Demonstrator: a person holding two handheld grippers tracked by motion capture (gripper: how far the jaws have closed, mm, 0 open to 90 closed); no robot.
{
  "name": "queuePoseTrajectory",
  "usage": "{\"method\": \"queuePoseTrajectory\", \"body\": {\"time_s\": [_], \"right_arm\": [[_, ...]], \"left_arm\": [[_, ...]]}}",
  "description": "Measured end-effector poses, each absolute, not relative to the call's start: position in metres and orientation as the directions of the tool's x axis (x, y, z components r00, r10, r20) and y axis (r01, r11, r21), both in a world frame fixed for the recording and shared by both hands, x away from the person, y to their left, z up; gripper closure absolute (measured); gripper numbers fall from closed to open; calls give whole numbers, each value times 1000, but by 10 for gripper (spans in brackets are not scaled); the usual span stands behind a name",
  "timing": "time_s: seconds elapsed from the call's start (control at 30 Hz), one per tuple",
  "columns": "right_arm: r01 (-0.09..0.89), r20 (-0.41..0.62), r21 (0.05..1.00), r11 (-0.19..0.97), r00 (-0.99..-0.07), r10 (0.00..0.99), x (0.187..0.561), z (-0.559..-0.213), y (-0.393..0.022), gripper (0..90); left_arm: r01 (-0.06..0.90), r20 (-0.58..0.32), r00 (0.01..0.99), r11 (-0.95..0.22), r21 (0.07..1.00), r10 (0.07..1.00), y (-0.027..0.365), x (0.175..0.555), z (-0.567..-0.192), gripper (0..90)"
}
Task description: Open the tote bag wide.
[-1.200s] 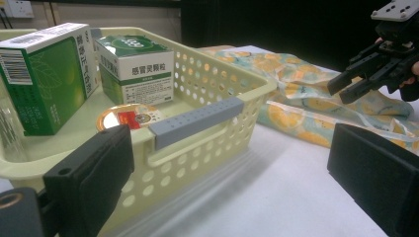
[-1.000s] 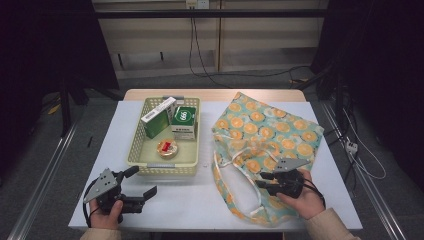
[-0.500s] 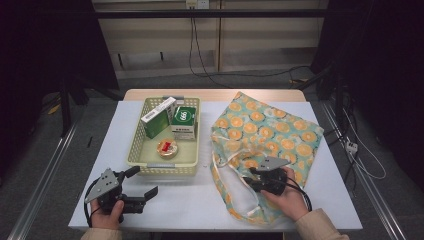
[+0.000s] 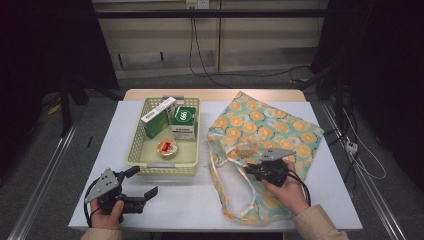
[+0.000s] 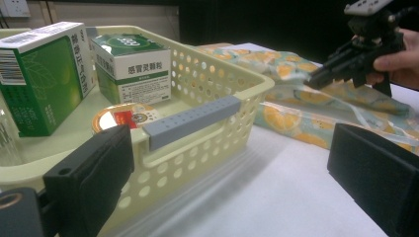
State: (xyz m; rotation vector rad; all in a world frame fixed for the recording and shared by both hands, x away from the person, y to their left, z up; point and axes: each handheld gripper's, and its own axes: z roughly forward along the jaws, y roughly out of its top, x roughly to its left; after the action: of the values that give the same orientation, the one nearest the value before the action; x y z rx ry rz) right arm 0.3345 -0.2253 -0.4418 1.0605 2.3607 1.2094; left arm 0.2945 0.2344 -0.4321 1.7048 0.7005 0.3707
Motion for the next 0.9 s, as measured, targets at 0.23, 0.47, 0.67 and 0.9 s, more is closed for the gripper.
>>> {"method": "queuePoseTrajectory", "body": {"time_s": [0.23, 0.47, 0.67, 0.9], "right_arm": [[505, 104, 807, 305, -630, 769, 352, -428, -247, 877], [545, 111, 795, 267, -563, 819, 381, -426, -268, 890], [563, 102, 796, 222, -487, 867, 399, -421, -290, 890], [592, 64, 771, 234, -438, 897, 409, -430, -308, 885]], "left_arm": [[258, -128, 767, -119, 959, 629, 235, 295, -433, 39], [257, -129, 767, -117, 959, 628, 236, 295, -432, 39], [257, -130, 767, -115, 960, 628, 237, 295, -433, 39], [254, -127, 769, -117, 960, 627, 237, 296, -433, 39]]}}
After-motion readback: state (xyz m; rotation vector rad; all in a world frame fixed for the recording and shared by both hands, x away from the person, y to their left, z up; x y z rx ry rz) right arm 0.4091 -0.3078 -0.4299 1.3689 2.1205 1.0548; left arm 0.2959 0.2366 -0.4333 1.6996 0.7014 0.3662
